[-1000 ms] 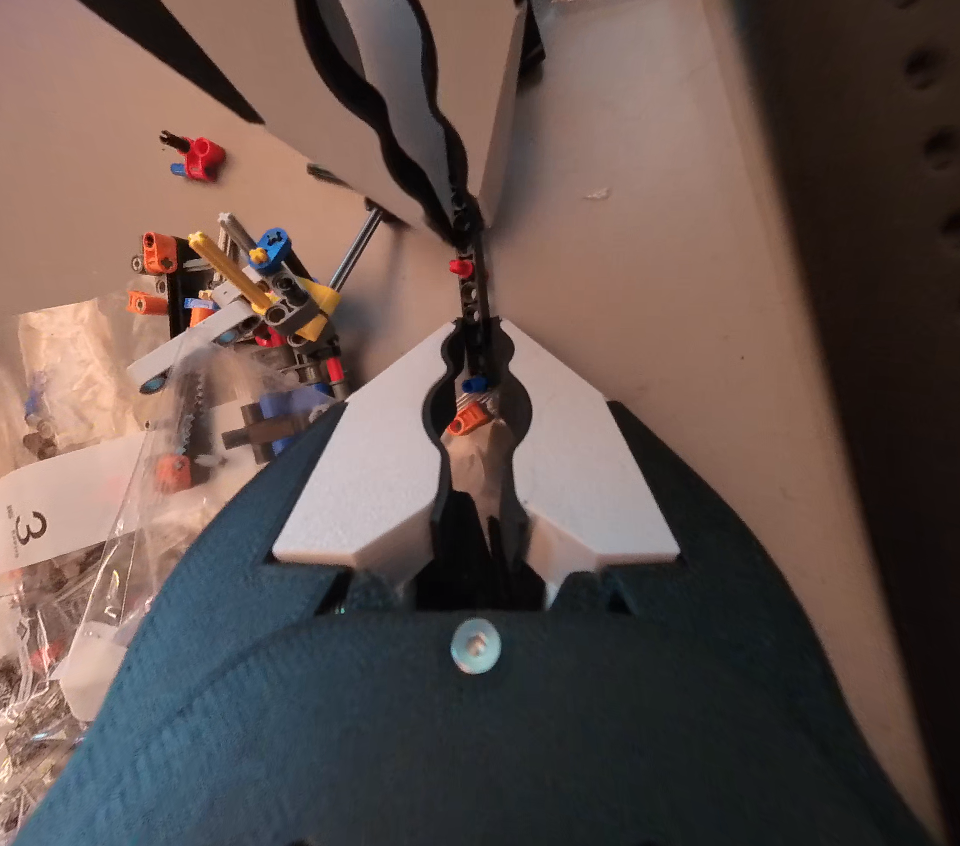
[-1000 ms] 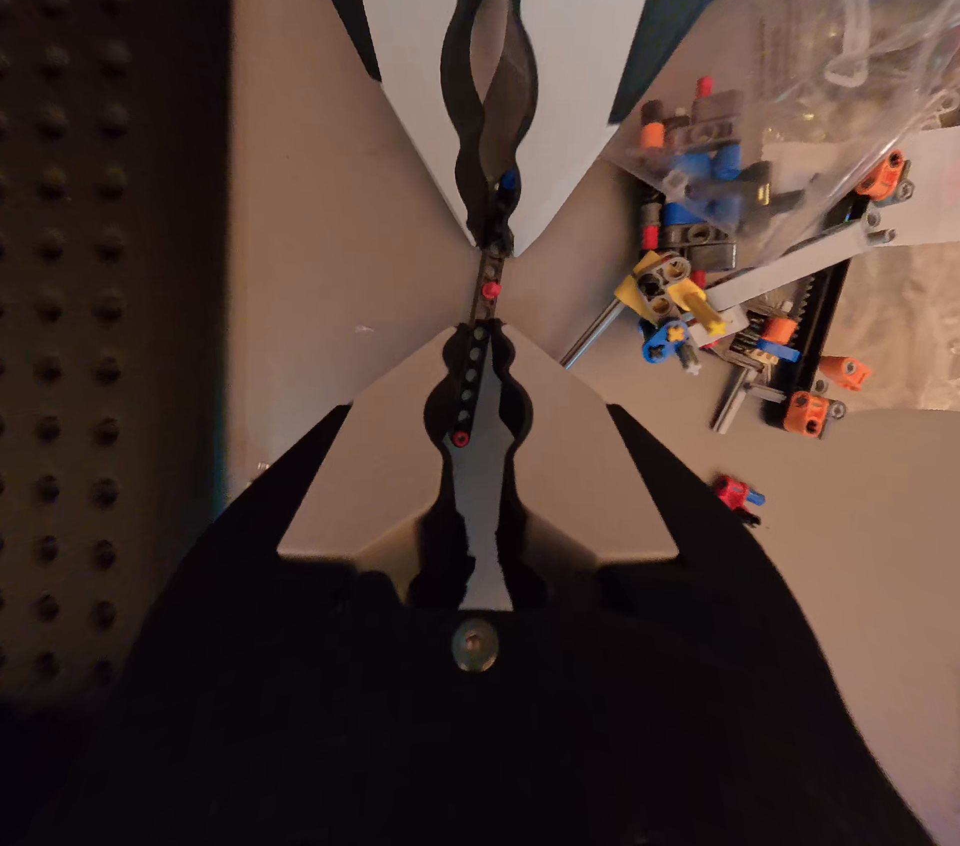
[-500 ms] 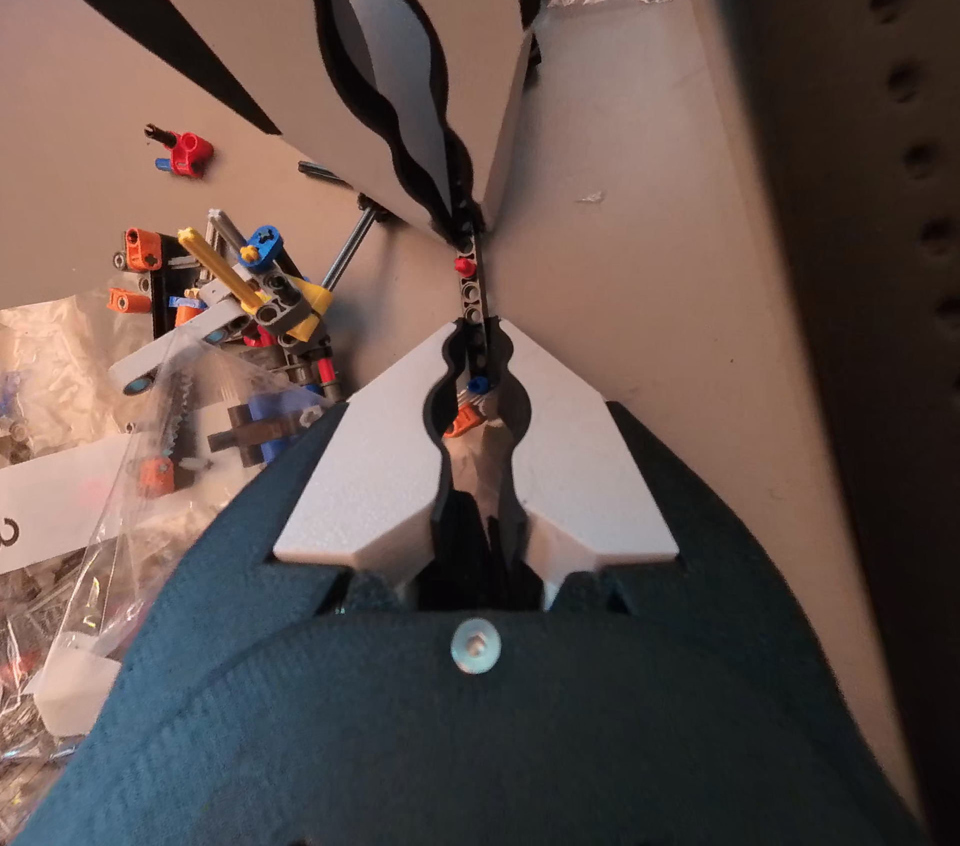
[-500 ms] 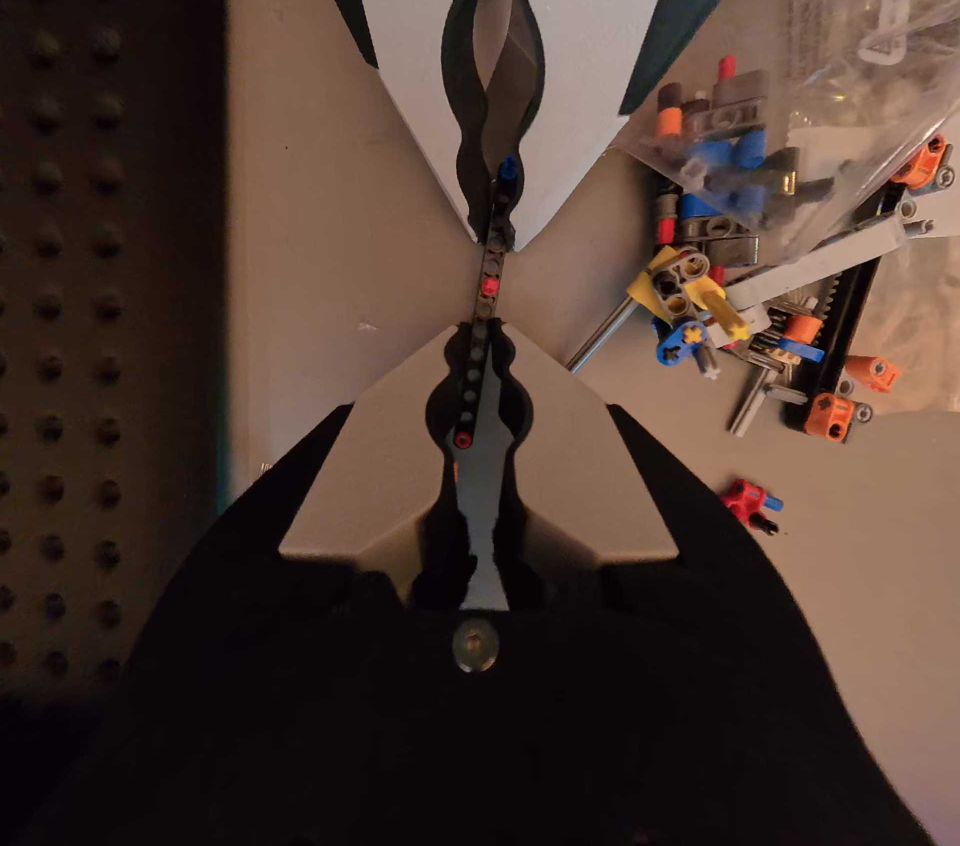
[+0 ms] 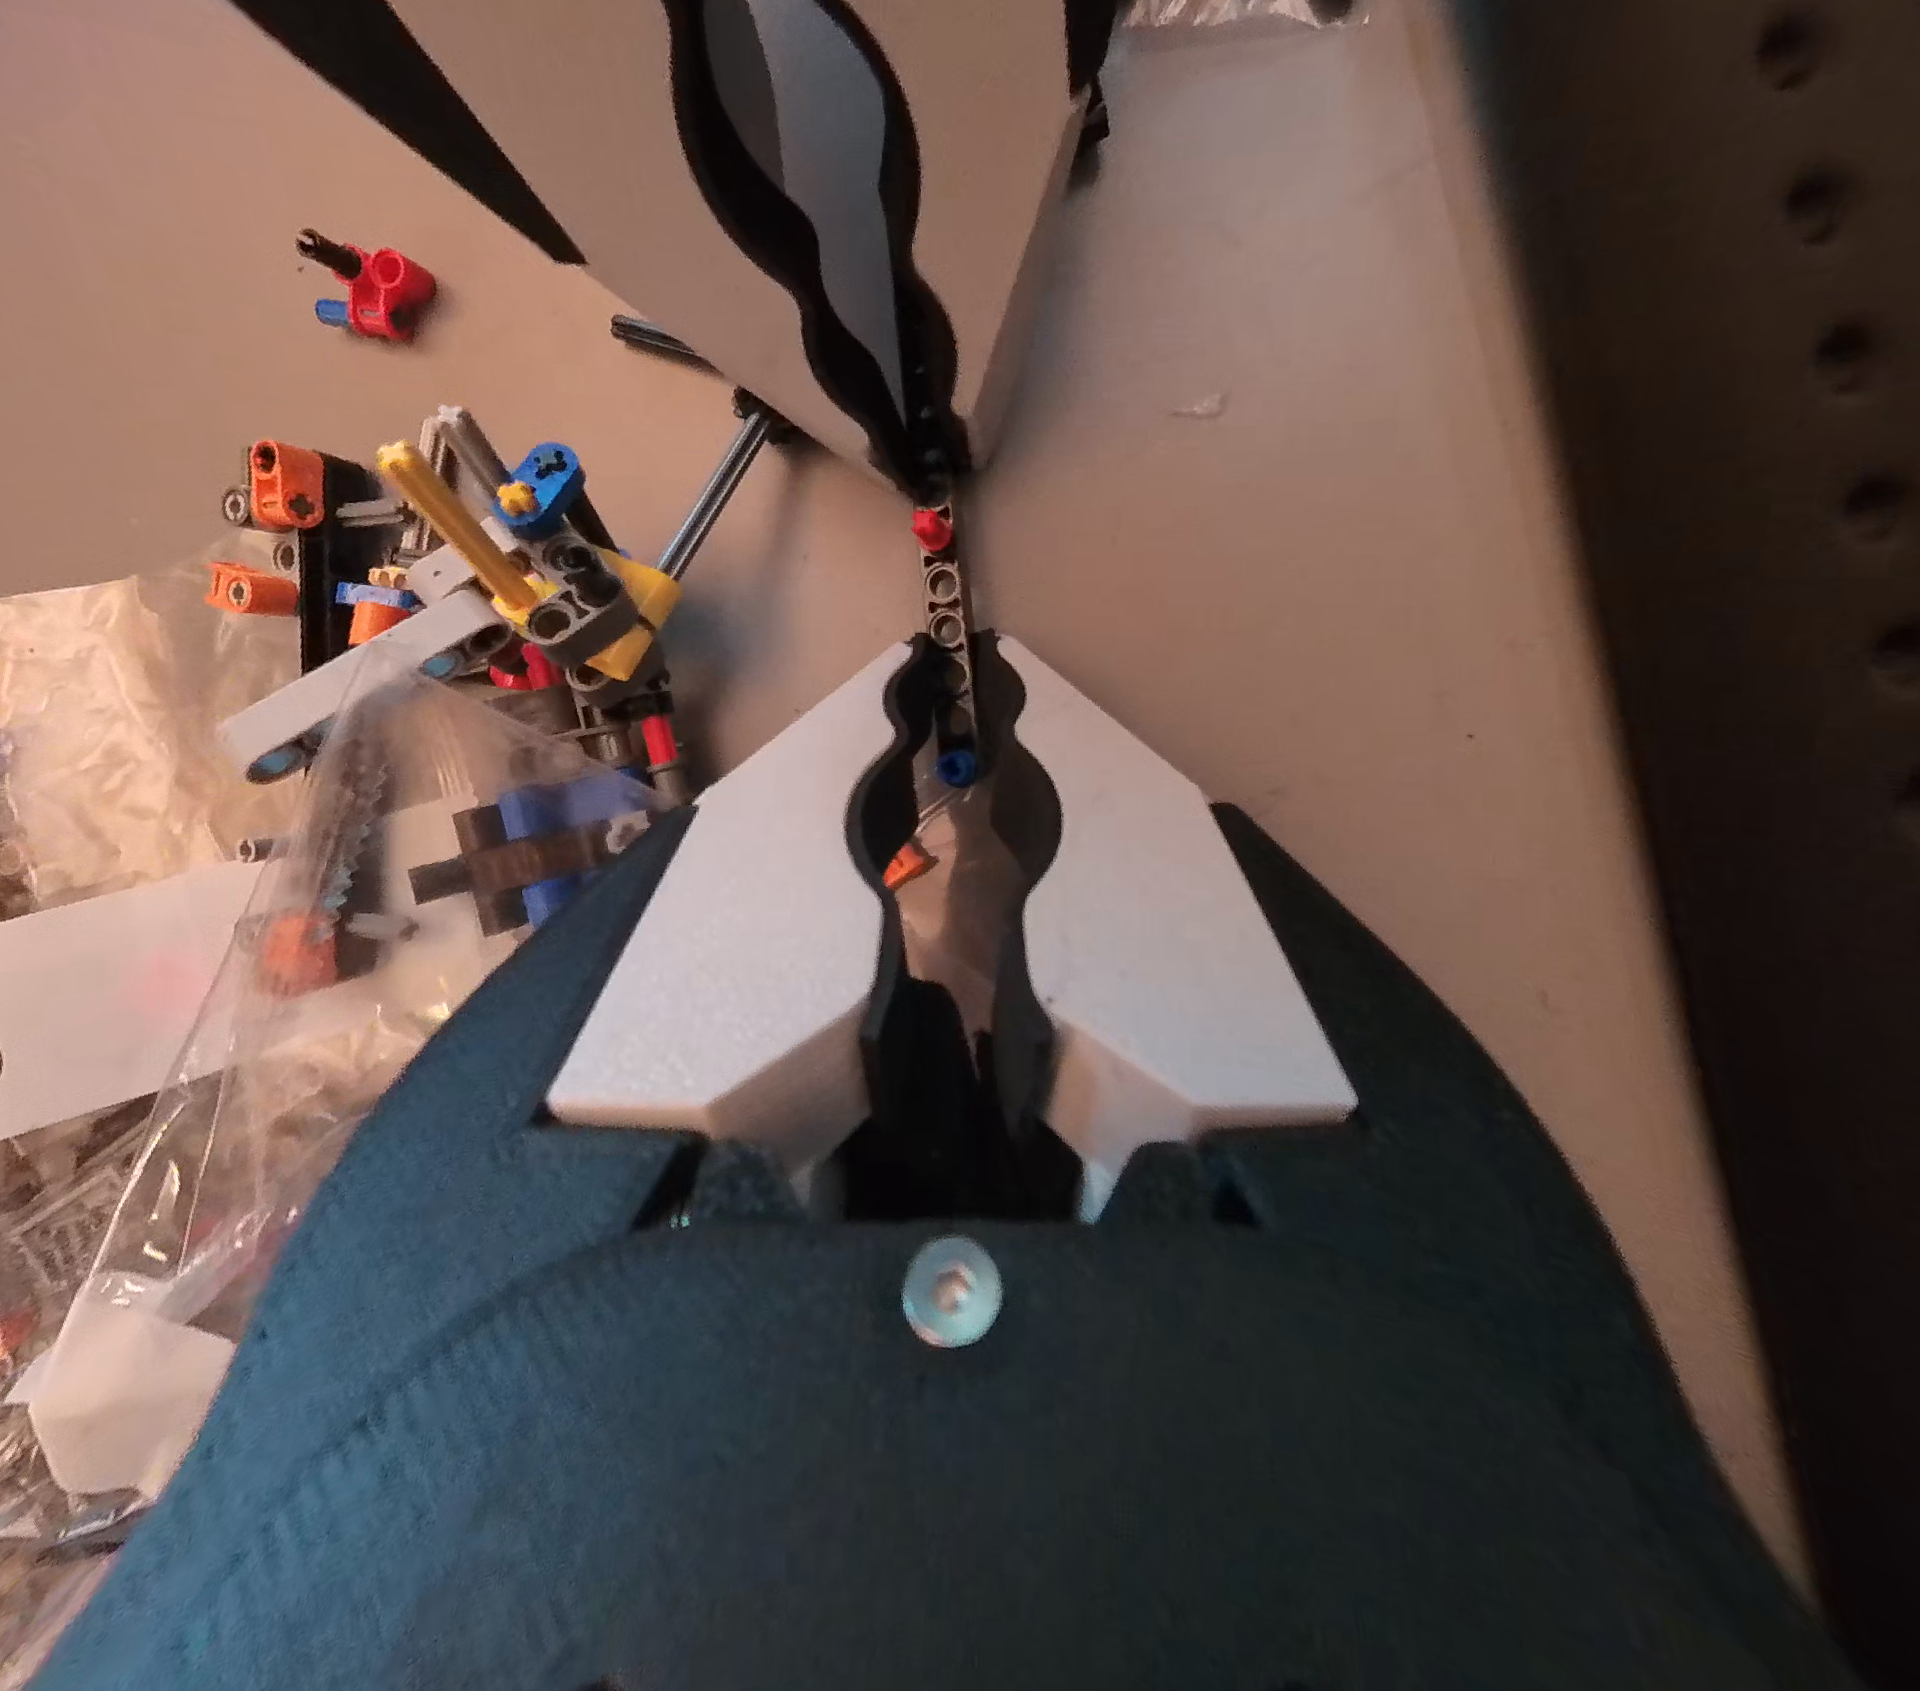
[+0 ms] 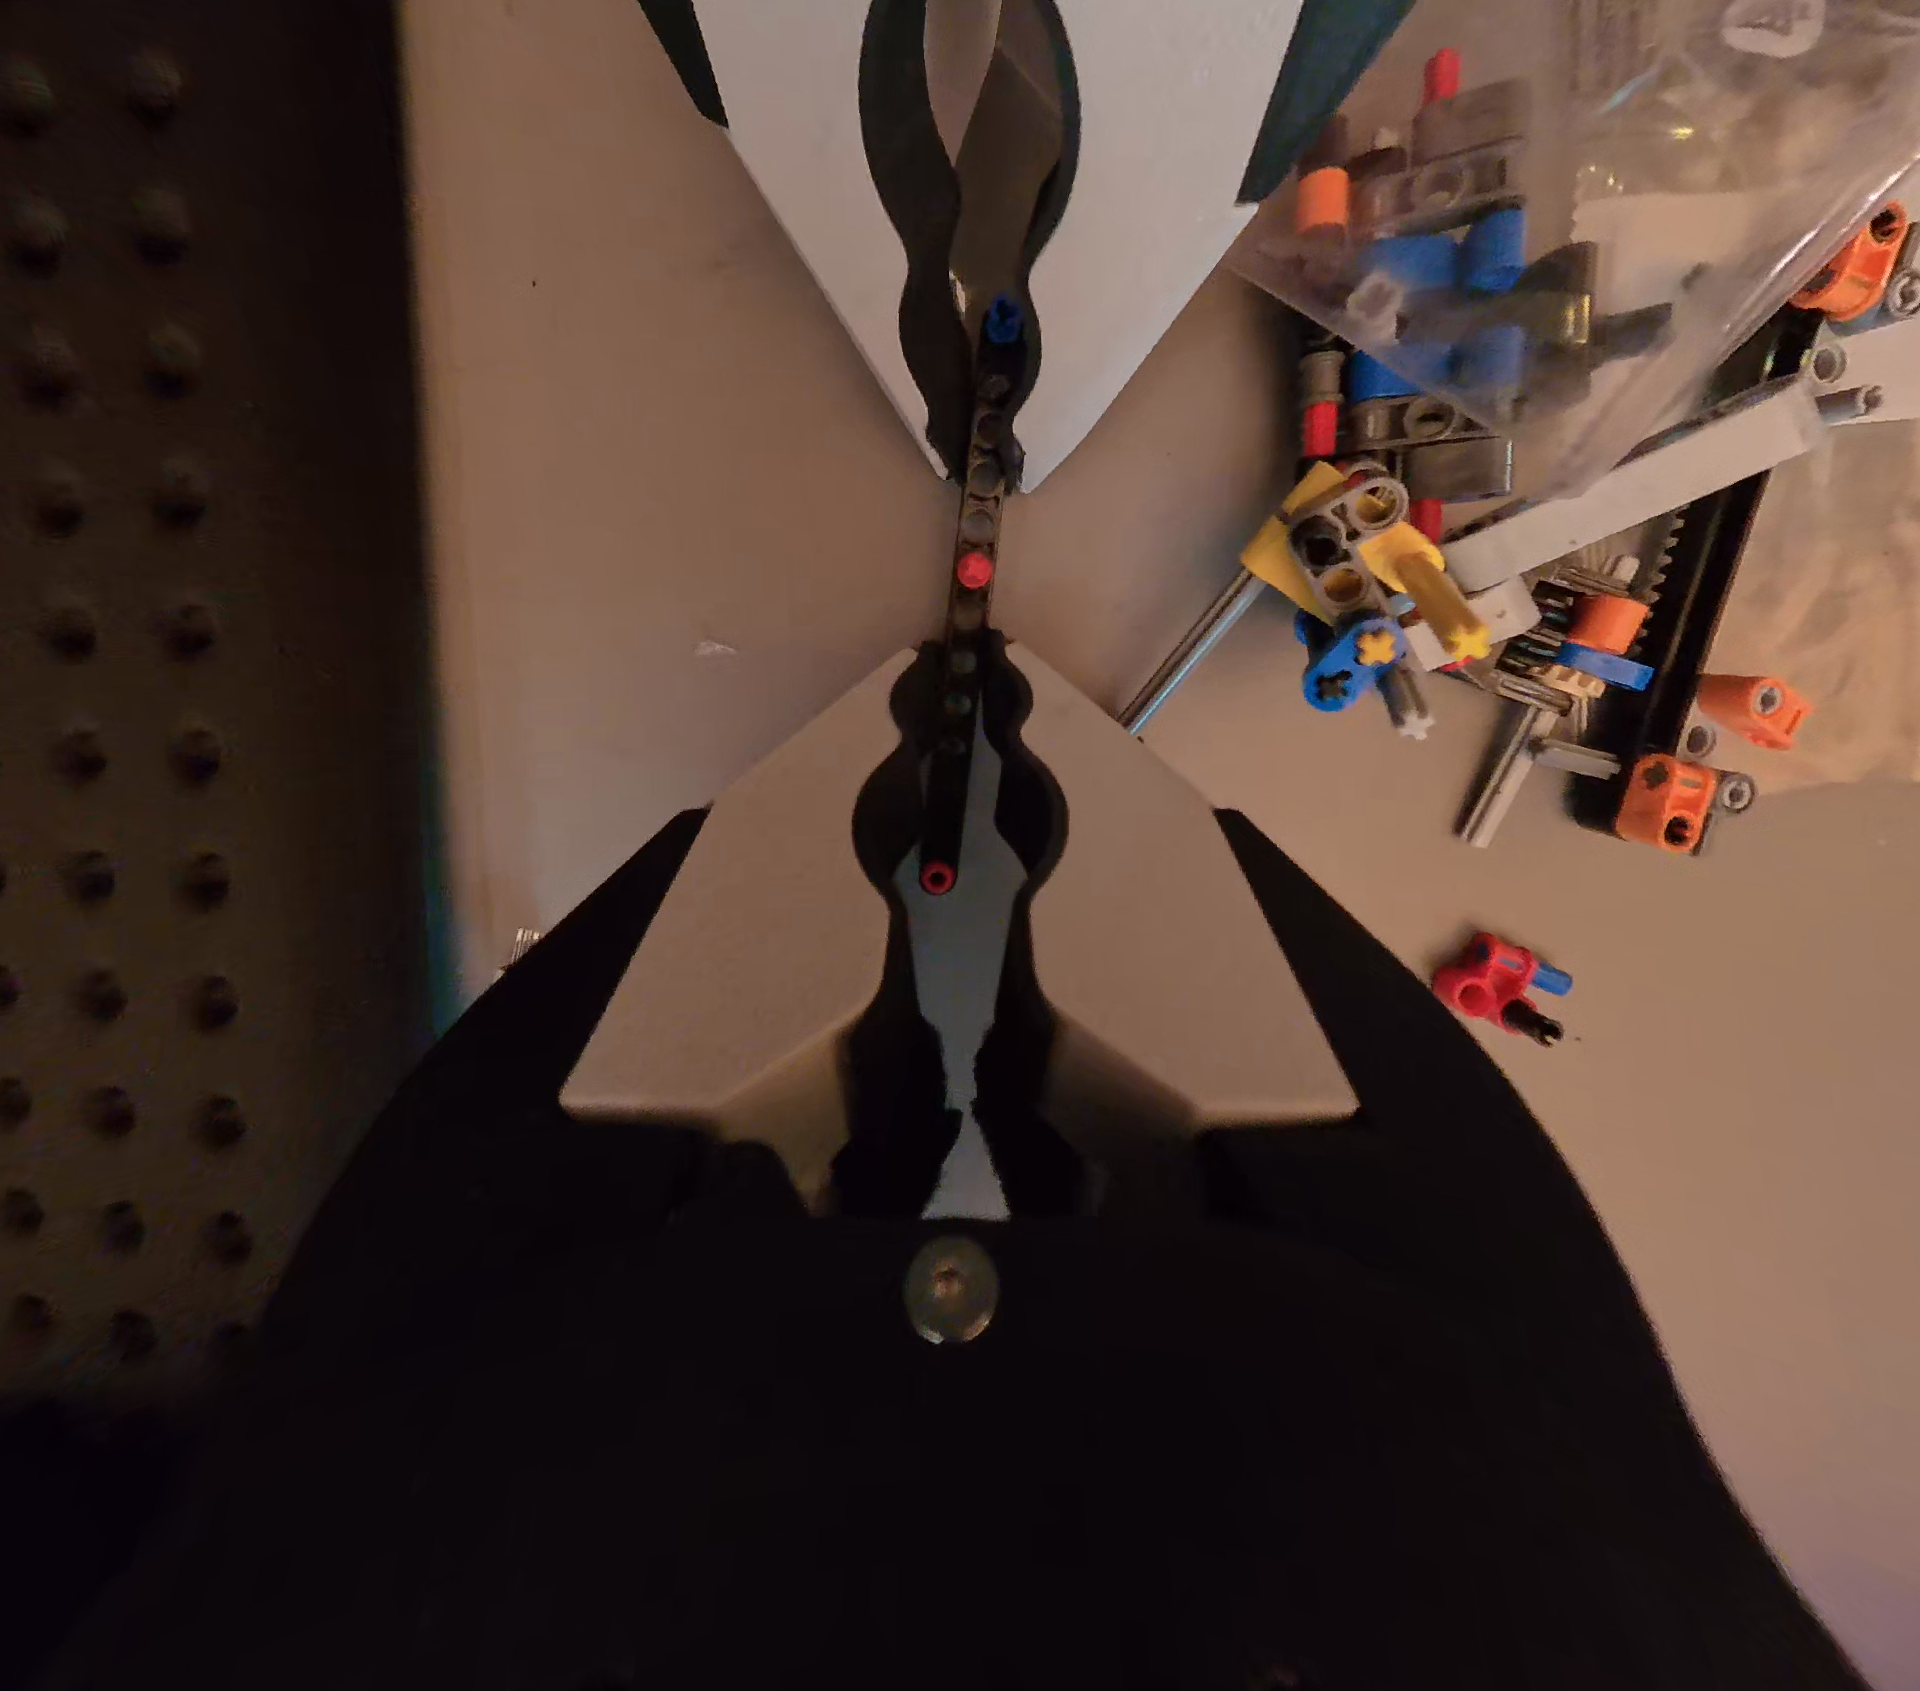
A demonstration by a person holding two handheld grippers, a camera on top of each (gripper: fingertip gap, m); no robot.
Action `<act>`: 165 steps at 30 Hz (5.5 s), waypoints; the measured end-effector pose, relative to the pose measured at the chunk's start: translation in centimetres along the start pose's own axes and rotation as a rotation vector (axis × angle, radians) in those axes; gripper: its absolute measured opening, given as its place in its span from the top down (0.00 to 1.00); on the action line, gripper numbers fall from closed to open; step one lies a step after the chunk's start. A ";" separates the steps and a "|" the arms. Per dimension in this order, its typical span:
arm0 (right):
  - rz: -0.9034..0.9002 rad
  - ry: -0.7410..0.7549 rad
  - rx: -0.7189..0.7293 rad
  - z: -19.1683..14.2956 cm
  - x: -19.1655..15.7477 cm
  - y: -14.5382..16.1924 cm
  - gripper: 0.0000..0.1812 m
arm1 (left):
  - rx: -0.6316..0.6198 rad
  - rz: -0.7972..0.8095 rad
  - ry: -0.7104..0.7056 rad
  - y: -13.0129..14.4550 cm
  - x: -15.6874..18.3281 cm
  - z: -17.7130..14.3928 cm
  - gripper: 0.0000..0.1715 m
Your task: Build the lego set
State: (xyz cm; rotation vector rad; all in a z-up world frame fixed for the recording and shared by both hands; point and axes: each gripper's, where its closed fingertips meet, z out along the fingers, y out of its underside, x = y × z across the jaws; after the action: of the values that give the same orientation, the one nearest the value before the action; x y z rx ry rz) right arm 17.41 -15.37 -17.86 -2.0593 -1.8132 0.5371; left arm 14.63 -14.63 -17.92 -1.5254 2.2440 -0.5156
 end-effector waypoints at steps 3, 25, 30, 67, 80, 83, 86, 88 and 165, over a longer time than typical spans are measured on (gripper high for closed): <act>0.010 -0.005 -0.004 0.0 0.0 0.0 0.97 | 0.010 -0.009 0.009 0.0 0.0 0.0 0.96; 0.015 0.006 -0.045 0.1 0.0 0.0 0.98 | 0.021 -0.024 0.013 -0.2 -0.1 0.2 0.96; 0.020 -0.007 -0.012 0.1 0.2 0.0 0.98 | 0.019 -0.022 0.005 -0.2 -0.2 0.3 0.96; 0.006 -0.026 0.037 0.4 -0.3 -0.8 0.98 | 0.033 -0.004 0.037 -1.1 0.6 0.2 0.96; 0.012 -0.001 0.134 0.0 0.4 -2.7 0.95 | 0.085 -0.050 0.063 -1.0 0.2 0.5 0.96; -0.016 0.020 0.125 0.1 0.5 -2.7 0.99 | 0.086 -0.057 0.046 -0.9 -0.1 0.4 0.95; -0.030 0.037 0.124 0.2 0.6 -3.0 0.99 | 0.079 -0.047 0.038 -0.6 -0.2 0.3 0.96; -0.022 0.022 0.141 0.1 0.7 -3.1 1.00 | 0.104 -0.058 0.049 -0.6 -0.2 0.2 0.95; 0.421 -0.135 0.964 -10.7 4.4 -9.0 1.00 | 0.322 0.053 -0.570 -5.7 -6.7 -8.0 0.93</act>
State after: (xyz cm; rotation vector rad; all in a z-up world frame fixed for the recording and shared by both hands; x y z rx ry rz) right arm 15.44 -9.95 -4.41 -1.6752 -0.8322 1.3594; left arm 17.47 -9.67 -7.52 -1.2476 1.6688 -0.3469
